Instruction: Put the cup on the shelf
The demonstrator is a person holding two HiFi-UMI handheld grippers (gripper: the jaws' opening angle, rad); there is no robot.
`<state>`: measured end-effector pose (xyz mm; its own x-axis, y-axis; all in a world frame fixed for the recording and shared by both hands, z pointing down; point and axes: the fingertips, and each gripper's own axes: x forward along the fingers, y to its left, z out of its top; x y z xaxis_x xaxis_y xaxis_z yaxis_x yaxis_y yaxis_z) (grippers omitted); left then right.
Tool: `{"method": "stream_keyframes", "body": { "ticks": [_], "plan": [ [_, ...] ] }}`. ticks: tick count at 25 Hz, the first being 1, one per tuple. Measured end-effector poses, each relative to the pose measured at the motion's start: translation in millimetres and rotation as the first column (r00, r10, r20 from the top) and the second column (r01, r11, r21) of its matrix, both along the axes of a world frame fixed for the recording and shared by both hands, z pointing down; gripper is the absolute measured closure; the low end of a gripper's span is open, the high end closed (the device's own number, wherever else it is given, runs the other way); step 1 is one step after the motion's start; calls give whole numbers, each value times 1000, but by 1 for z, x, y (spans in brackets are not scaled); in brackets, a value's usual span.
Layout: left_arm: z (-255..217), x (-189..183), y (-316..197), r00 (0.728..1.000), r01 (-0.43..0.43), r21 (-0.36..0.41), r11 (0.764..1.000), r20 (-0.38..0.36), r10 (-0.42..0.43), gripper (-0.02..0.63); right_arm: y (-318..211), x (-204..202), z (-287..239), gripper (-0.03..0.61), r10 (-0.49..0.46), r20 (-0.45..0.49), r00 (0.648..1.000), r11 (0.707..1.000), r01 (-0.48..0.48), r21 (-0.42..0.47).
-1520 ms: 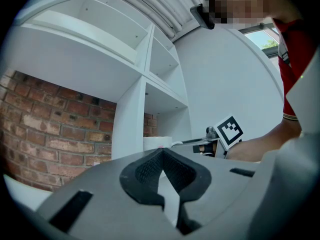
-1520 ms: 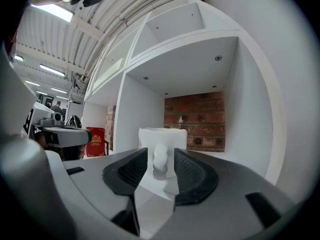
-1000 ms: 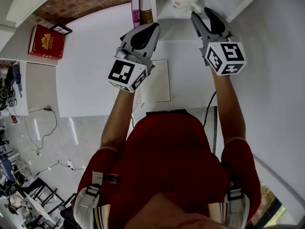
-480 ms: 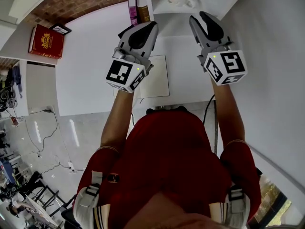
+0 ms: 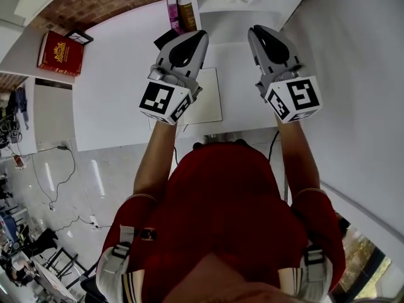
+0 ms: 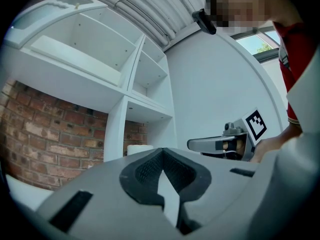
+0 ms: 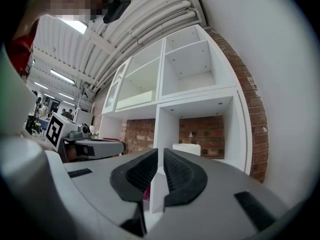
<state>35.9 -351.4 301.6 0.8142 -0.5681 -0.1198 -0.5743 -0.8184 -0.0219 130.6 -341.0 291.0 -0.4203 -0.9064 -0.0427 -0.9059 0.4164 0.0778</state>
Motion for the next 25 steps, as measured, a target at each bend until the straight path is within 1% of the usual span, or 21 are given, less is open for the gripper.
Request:
{"method": "stream_keyframes", "body": {
  "ticks": [7, 13, 25],
  "plan": [
    [-1, -2, 13, 1000, -2, 1, 1000, -5, 2, 611, 19, -5, -1, 578, -6, 10, 1000, 999, 6, 38],
    [-1, 0, 21, 1000, -10, 10, 1000, 17, 9, 611, 25, -11, 6, 580, -21, 3, 1000, 999, 21, 32],
    [4, -2, 29, 1000, -9, 4, 1000, 23, 8, 611, 35, -17, 16, 580, -28, 24, 999, 999, 27, 27]
  ]
}}
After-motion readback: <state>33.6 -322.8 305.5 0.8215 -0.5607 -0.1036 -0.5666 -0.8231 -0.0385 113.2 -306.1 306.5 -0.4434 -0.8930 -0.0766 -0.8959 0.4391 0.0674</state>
